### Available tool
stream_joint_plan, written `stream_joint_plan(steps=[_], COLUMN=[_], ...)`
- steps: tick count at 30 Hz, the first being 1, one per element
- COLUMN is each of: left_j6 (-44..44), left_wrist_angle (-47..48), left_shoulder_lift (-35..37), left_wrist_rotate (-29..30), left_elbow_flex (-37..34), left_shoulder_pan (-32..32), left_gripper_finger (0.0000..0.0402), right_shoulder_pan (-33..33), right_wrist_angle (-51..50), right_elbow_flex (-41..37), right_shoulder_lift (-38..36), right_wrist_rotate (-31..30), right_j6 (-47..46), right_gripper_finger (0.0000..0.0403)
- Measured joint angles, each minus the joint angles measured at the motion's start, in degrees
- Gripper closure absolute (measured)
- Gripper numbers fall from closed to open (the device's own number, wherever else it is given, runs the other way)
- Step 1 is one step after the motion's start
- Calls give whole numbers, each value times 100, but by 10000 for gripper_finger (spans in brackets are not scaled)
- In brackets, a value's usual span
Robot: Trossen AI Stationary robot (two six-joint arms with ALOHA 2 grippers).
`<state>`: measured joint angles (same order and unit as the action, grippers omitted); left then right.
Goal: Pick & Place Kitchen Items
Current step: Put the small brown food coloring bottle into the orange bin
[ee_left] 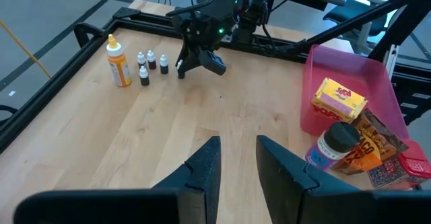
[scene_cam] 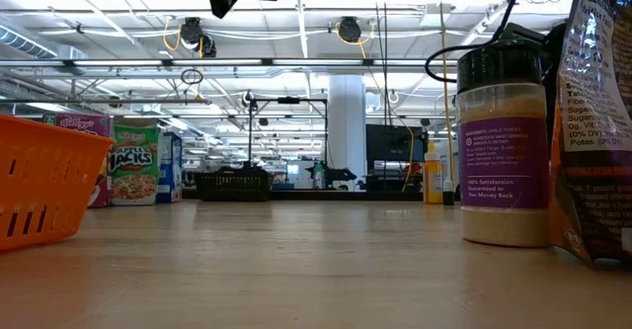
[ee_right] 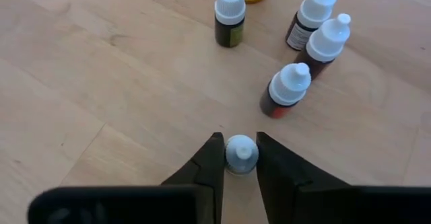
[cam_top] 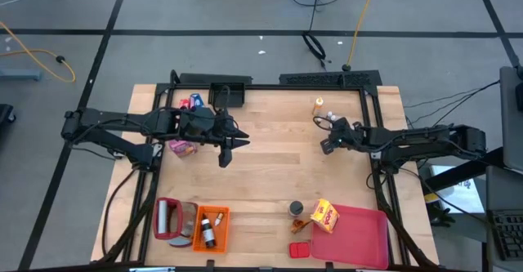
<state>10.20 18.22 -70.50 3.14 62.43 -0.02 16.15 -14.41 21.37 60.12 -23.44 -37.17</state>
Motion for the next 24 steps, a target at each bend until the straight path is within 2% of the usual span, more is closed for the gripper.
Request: stream_joint_plan(steps=[10,13,24], left_j6=[3,4,47], left_wrist_angle=[1,0,-1], left_shoulder_lift=[0,0,0], left_wrist_rotate=[0,0,0], left_elbow_flex=[0,0,0], left_shoulder_pan=[0,-1,-2], left_gripper_finger=[307,307,307], right_shoulder_pan=[-23,-112,-880], right_wrist_angle=[-52,-40,-26], right_elbow_flex=[109,358,1597], right_shoulder_lift=[0,0,0], right_wrist_rotate=[286,464,428], right_j6=[115,262,1030], right_gripper_finger=[351,351,351])
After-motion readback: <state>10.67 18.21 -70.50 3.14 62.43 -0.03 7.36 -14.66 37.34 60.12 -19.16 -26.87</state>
